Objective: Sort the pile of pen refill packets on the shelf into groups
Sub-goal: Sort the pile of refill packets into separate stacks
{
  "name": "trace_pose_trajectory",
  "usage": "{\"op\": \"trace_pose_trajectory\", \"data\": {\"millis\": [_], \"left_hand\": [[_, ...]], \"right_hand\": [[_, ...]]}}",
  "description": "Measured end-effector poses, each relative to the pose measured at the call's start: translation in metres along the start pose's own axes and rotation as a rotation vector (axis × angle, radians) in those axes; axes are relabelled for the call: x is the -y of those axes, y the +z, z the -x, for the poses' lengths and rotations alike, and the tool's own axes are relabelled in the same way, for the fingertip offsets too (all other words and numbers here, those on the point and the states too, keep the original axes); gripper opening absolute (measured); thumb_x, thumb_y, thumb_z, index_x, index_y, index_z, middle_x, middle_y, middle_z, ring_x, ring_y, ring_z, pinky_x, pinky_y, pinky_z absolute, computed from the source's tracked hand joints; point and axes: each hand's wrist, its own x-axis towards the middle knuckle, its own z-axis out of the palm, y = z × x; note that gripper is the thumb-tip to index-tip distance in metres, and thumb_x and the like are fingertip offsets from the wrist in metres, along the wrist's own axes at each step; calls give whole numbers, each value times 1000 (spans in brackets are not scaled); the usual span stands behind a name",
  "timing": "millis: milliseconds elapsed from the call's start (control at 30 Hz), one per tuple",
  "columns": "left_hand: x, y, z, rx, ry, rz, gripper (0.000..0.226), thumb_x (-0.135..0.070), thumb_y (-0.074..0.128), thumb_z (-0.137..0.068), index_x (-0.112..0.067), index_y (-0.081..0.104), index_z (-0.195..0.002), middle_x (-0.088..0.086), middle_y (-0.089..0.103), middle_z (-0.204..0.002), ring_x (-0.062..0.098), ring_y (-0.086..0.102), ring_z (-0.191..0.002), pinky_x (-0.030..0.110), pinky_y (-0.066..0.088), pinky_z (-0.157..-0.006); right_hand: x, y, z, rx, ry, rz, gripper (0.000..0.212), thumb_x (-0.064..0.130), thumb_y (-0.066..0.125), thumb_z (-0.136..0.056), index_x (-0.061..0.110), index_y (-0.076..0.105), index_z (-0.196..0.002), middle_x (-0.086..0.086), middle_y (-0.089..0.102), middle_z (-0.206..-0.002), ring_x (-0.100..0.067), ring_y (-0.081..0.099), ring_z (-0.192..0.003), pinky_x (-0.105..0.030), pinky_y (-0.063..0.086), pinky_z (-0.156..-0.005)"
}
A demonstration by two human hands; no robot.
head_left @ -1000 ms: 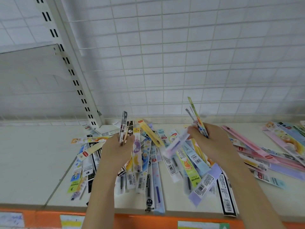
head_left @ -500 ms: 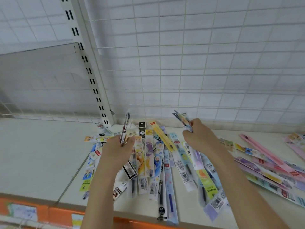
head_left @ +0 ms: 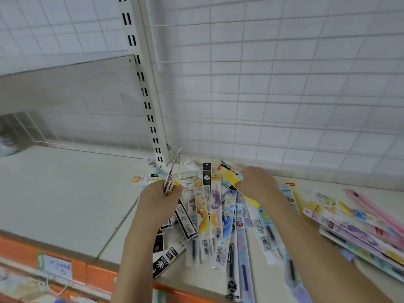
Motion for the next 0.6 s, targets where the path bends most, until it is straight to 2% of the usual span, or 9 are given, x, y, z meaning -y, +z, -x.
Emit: {"op": "trace_pose_trajectory", "data": {"millis": [133,233,400,500,600], "left_hand": [[-8,15,-4,46,34,-61,44,-27,55,-91,-14,35,-55,0,39,-53,14,38,-52,26,27,-50],[-11,30,-7,113,33,-174,43,-37,59,-88,-14,41,-57,1,46,-57,15,45,-55,25,30,-49],[-19,47,-4,232,56,-430,49,-52,64,-79,-13,39,-62,0,42,-63,11,39,-54,24,26,-46],[-21,51,-4,262,59,-445,46,-47,66,-79,-12,41,-64,1,45,-65,12,42,-55,23,28,-46],[-16,52,-8,261,55,-327,36,-33,62,-84,-9,43,-64,6,51,-64,18,46,-56,25,32,-49]], "right_hand": [[-11,-12,0,-24,15,-109,27,16,56,-82,16,39,-61,-1,46,-63,-26,52,-66,-23,30,-47],[-22,-18,6,-55,38,-158,23,18,56,-81,14,43,-62,-2,48,-62,-25,52,-63,-23,31,-46],[-40,-19,18,-71,82,-198,23,20,57,-81,14,46,-62,-1,48,-58,-19,47,-53,-23,31,-45],[-46,-20,24,-101,107,-187,29,22,54,-84,17,42,-58,0,45,-56,-19,44,-52,-23,29,-45],[-44,-22,29,-113,81,-199,28,22,48,-88,14,38,-63,-2,44,-61,-17,41,-52,-25,27,-46]]}}
